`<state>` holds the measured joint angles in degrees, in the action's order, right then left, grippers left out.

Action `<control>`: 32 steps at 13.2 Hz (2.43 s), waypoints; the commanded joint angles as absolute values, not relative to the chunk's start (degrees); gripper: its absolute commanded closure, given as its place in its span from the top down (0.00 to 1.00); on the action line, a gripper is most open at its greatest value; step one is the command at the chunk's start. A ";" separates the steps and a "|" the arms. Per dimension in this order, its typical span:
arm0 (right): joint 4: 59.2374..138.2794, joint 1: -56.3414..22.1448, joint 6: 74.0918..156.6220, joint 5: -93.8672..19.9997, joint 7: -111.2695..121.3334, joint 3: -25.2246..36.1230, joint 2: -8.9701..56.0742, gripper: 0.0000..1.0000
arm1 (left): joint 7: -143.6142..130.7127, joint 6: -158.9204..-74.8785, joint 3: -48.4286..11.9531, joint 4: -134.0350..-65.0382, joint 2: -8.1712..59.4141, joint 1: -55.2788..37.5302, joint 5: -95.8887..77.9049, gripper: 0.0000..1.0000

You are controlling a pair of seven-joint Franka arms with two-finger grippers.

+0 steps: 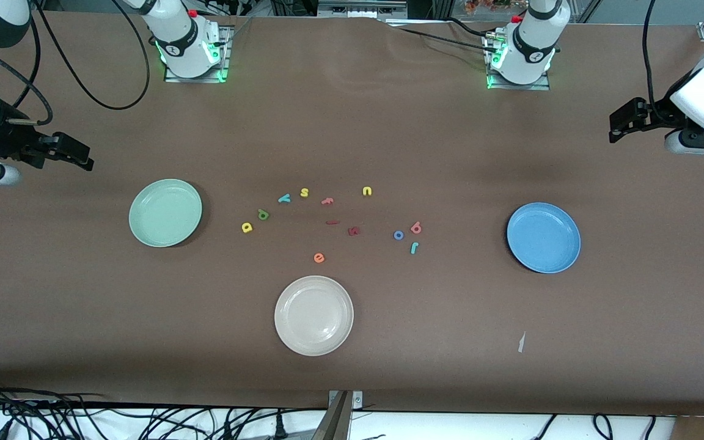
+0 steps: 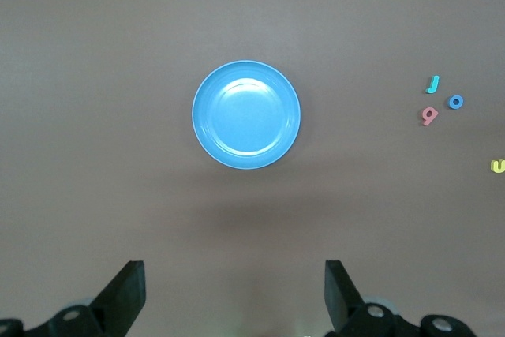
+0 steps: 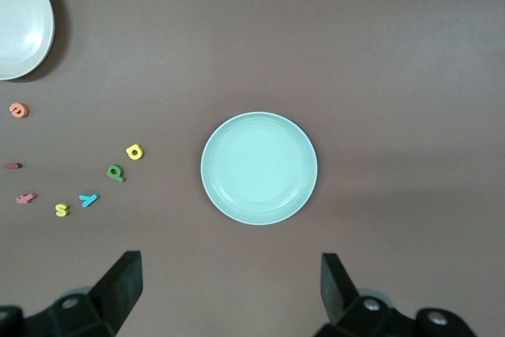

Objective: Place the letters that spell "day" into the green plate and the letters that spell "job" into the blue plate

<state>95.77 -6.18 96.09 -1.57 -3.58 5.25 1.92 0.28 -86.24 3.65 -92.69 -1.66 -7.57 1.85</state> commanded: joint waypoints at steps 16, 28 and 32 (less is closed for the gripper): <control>94.48 -7.03 95.10 -0.79 -3.78 5.19 4.29 1.00 | 0.79 -84.99 1.94 -90.97 -1.06 -7.74 3.60 1.00; 95.45 -19.50 108.52 -0.97 -26.95 5.19 22.57 0.99 | 0.88 -84.99 2.02 -90.88 -1.05 -7.12 3.60 1.00; 98.86 -24.68 116.43 -0.79 -43.01 5.27 26.19 0.92 | 0.88 -84.99 2.02 -90.88 -1.05 -7.12 3.16 1.00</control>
<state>96.72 -21.94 113.54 -1.57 -35.65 4.80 26.17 0.28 -86.24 2.33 -92.56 -1.66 -7.27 1.85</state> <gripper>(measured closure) 0.075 0.000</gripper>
